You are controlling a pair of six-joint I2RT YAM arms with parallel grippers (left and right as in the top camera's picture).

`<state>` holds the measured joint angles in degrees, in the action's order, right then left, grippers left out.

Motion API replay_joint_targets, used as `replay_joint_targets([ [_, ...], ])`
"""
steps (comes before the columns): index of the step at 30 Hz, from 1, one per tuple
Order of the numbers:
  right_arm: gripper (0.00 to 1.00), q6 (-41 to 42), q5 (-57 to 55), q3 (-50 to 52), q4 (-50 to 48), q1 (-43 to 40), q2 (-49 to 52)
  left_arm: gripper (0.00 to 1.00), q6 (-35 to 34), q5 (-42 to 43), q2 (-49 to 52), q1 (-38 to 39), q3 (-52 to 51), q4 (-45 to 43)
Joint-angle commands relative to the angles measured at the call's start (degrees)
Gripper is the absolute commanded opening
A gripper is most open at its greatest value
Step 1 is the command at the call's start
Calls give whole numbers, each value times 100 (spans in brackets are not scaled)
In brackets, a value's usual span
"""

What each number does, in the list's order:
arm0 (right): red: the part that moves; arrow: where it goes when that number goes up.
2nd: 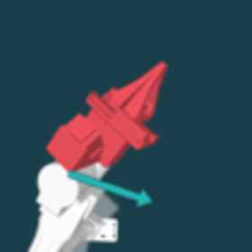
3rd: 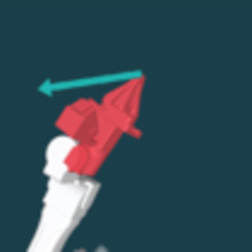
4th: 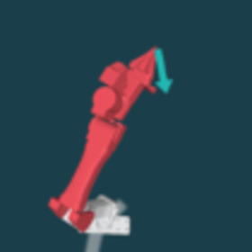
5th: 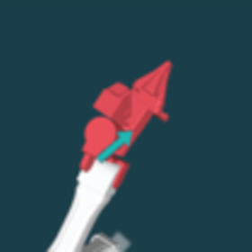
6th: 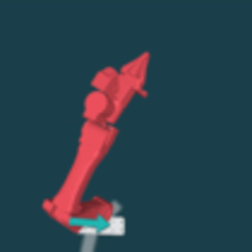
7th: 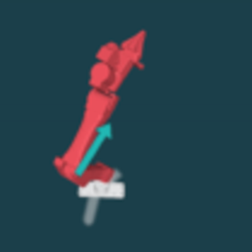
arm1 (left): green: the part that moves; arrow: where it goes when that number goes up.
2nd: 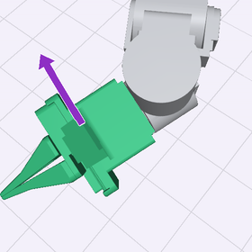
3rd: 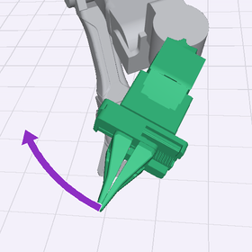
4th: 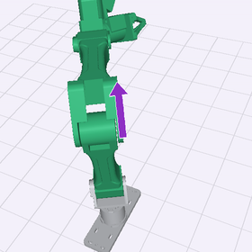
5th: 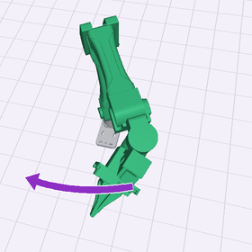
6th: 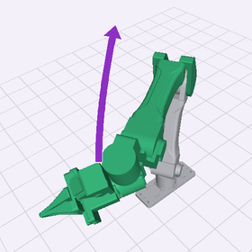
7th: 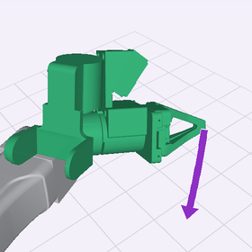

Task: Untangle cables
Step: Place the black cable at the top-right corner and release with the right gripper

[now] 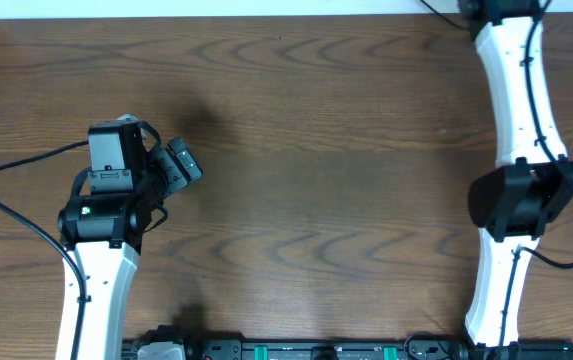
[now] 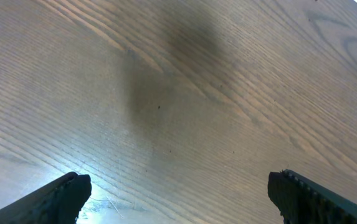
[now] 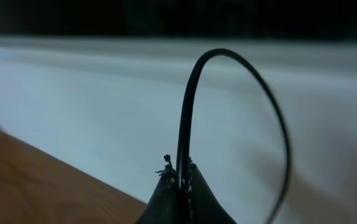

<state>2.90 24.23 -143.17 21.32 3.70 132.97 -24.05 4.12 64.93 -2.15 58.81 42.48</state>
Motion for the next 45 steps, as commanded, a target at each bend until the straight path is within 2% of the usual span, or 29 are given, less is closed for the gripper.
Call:
replay_joint_targets([
  [1,1,-780,-929,103,291,-339,-70,98,-24,-74,-20,-24,39,15],
  [4,1,-986,-1410,413,339,-723,-63,98,-24,-74,-20,-24,39,15],
  [12,2,-828,-1423,1665,-13,-1521,-61,98,-24,-74,-20,-24,39,15],
  [16,9,-828,-1423,2404,-354,-1600,-61,98,-24,-74,-20,-24,39,15],
  [20,33,-752,-1423,2802,-570,-1521,-61,98,-24,-74,-20,-24,39,15],
  [23,82,-684,-1475,2800,-601,-1478,-63,98,-24,-74,-20,-24,39,15],
  [25,96,-245,-1952,2730,-640,-1475,-63,98,-24,-74,-20,-24,39,15],
  [26,99,-170,-2081,2719,-640,-1475,-63,98,-24,-74,-20,-24,39,15],
  [30,99,420,-3394,2688,-474,-1513,-68,98,-24,-74,-20,-24,39,15],
  [34,99,1029,-4417,2688,177,-1655,-68,98,-24,-74,-20,-24,39,15],
  [38,99,1392,-4325,2688,654,-1956,-68,98,-24,-74,-20,-24,39,15],
  [40,99,1840,-4317,2688,979,-2212,-68,98,-24,-74,-20,-24,39,15],
  [45,99,2205,-4317,2697,1213,-2568,-66,98,-24,-74,-20,-24,39,15],
])
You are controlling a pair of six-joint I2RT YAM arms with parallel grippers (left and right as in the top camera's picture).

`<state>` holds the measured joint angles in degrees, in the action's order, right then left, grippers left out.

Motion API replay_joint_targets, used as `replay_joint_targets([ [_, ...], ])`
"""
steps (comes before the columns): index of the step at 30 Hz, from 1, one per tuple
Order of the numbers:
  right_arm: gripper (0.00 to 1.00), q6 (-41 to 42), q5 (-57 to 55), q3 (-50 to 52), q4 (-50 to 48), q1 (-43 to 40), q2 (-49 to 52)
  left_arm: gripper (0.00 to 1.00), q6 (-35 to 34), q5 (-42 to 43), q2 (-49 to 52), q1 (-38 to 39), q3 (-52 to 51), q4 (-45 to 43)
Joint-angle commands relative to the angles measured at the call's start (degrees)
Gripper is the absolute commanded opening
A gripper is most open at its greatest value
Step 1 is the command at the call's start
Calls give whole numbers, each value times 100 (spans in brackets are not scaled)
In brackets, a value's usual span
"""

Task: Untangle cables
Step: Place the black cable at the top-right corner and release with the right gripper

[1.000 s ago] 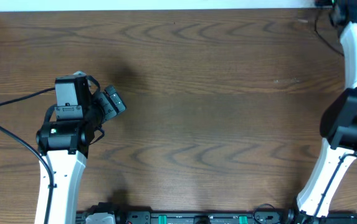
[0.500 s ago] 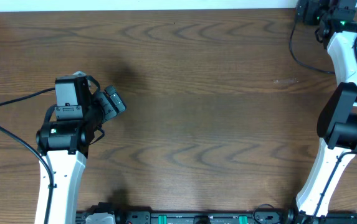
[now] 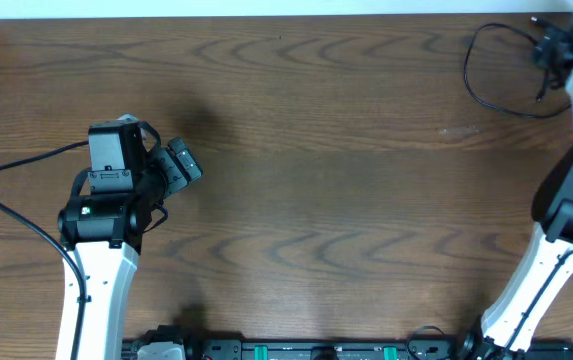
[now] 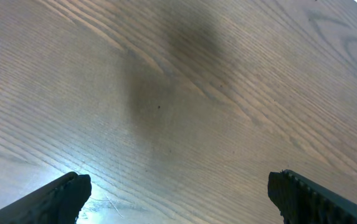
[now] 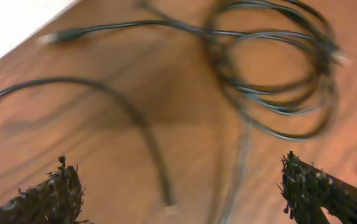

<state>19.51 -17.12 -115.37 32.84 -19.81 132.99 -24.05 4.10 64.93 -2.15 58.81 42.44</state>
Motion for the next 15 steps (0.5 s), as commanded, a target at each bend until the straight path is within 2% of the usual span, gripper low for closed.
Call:
replay_joint_targets([
  [1,99,605,-179,-79,63,-289,-68,98,-24,-72,-20,-24,39,20],
  [5,99,662,-72,92,-59,-507,-57,98,-24,-72,-20,-24,39,20],
  [10,98,660,1045,544,-549,-673,201,98,-24,-72,-20,-24,39,20],
  [13,95,658,1215,774,-892,-654,317,98,-24,-72,-20,-24,39,20],
  [15,89,660,1226,876,-1106,-632,348,98,-24,-72,-20,-26,39,20],
])
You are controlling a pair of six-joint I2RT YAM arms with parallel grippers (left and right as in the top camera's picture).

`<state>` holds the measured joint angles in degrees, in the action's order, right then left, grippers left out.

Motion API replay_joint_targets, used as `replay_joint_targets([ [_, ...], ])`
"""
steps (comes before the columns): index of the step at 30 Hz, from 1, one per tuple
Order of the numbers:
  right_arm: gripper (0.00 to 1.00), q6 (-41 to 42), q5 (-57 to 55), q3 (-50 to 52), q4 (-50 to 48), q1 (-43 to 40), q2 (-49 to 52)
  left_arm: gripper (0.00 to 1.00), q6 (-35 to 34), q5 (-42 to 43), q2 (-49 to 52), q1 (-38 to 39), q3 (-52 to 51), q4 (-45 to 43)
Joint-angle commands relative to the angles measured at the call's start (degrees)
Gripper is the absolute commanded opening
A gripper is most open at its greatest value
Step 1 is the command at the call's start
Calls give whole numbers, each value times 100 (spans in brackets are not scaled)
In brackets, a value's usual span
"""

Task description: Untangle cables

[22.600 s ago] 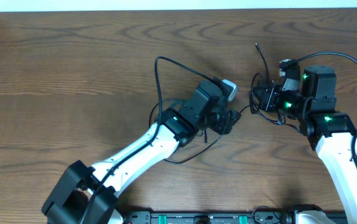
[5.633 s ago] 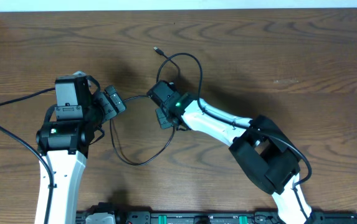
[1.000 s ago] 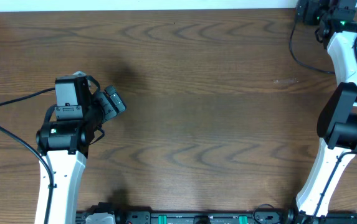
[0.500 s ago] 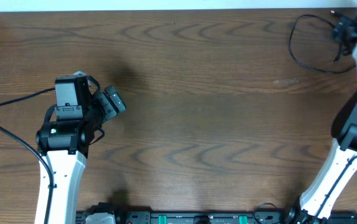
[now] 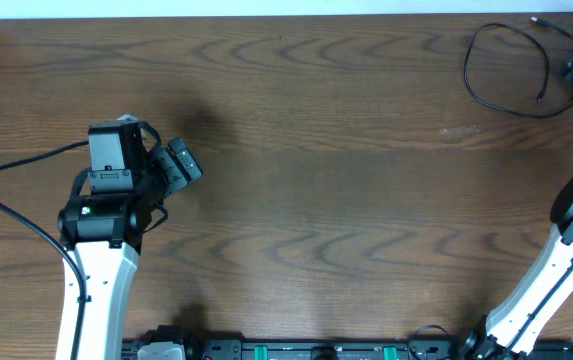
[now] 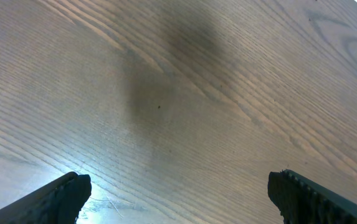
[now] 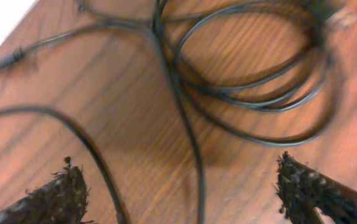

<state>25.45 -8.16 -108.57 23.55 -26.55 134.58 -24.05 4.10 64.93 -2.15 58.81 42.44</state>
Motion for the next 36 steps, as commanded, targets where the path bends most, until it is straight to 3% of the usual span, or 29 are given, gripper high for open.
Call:
replay_joint_targets([
  [1,87,63,350,221,-258,46,208,98,-24,-72,-20,-24,39,20],
  [6,80,-74,319,232,-369,37,439,98,-24,-72,-20,-24,39,20],
  [7,75,-92,343,232,-367,33,503,98,-24,-72,-20,-24,39,20],
  [9,54,-291,590,232,-365,33,612,98,-24,-72,-20,-24,39,20],
  [10,24,-540,1069,229,-422,39,616,98,-24,-72,-20,-26,39,20],
  [14,1,-662,1631,138,-691,68,391,98,-24,-72,-20,-24,39,20],
  [20,1,-977,1718,33,-1104,315,-286,98,-24,-72,-20,-26,39,20],
  [23,1,-1663,1993,33,-1355,564,-527,98,-24,-72,-20,-24,39,20],
  [26,1,-2885,2055,37,-1443,979,-527,98,-24,-72,-20,-26,39,20],
  [30,1,-3716,2020,39,-1235,1373,-313,98,-24,-72,-20,-24,39,20],
  [33,1,-3901,1628,39,-1180,1596,-103,98,-24,-72,-20,-24,39,20],
  [34,3,-3899,1521,39,-1193,1631,-48,98,-24,-72,-20,-24,39,20],
  [36,16,-3823,1204,39,-1202,1700,59,98,-24,-72,-20,-24,39,20],
])
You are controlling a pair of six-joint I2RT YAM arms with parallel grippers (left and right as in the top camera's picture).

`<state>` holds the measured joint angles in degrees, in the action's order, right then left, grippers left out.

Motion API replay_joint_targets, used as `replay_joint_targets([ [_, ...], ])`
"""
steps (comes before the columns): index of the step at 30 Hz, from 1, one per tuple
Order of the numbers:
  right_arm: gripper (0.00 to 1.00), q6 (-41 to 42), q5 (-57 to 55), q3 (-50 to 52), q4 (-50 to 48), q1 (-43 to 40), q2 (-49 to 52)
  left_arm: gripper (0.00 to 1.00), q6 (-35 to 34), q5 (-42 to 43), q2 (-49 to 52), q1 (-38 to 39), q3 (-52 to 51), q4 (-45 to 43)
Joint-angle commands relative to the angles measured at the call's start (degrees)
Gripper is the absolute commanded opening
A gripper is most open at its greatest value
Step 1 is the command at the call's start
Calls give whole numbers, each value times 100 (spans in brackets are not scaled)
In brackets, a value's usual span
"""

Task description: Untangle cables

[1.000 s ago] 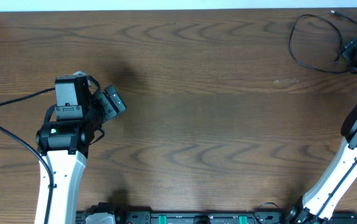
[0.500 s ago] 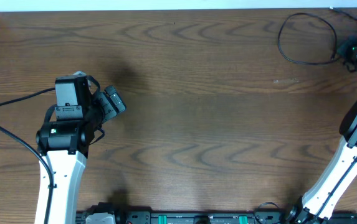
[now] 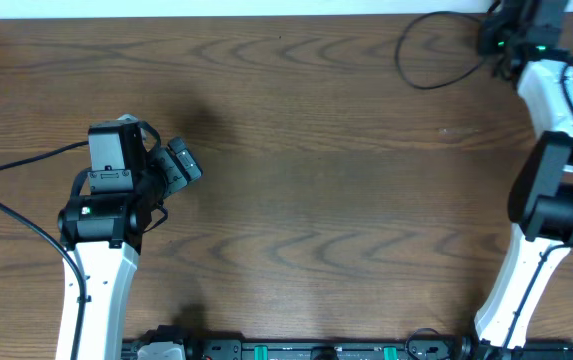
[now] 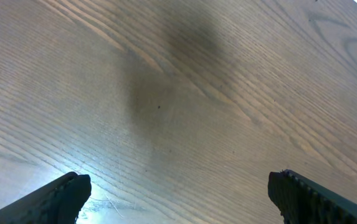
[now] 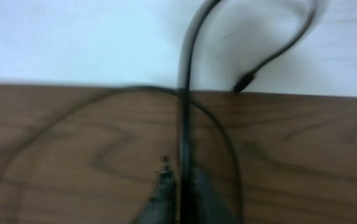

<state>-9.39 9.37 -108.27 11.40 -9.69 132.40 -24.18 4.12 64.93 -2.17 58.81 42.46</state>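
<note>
A thin black cable [image 3: 436,52] loops on the brown table at the far right corner, one end running up past the table's back edge. My right gripper [image 3: 498,38] is beside that loop, and in the right wrist view its jaws [image 5: 181,193] are shut on the black cable [image 5: 185,106], which rises from between them and curls to a plug [image 5: 245,81] over the white surface. My left gripper [image 3: 184,162] hovers over bare wood at the left, and its fingertips [image 4: 66,190] stand wide open with nothing between them.
The table's back edge [image 3: 266,14] borders a white surface. A black lead [image 3: 16,205] trails from my left arm across the table's left side. My right arm [image 3: 551,170] runs down the right edge. An equipment rail [image 3: 306,350] lies along the front.
My right gripper was open over cable loops at the far right edge. It is now shut on the cable, farther left near the back edge, and the loop lies farther left too.
At first my right gripper was shut on a cable beyond the table's back edge. Then it stood open over loops lying in the far right corner, and stayed so. Now it grips the cable again. My left arm has stayed still, open.
</note>
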Motion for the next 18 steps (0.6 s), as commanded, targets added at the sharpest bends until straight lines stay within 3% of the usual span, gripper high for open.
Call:
replay_joint_targets([
  [1,22,-293,-750,9,15,42,319,98,-11,-74,-20,-22,39,20],
  [2,27,-219,-968,9,20,48,328,98,-11,-74,-20,-22,39,17],
  [6,69,192,-1967,-31,24,24,282,98,-11,-74,-20,-22,39,17],
  [8,80,184,-2398,-44,61,26,192,98,-11,-74,-20,-22,39,17],
  [9,94,157,-2723,-44,103,35,48,98,-11,-74,-20,-22,39,17],
  [10,99,133,-2830,-44,131,37,-66,98,-11,-74,-20,-22,39,17],
  [18,99,-9,-2885,-44,710,2,-1311,98,-11,-74,-20,-22,39,17],
])
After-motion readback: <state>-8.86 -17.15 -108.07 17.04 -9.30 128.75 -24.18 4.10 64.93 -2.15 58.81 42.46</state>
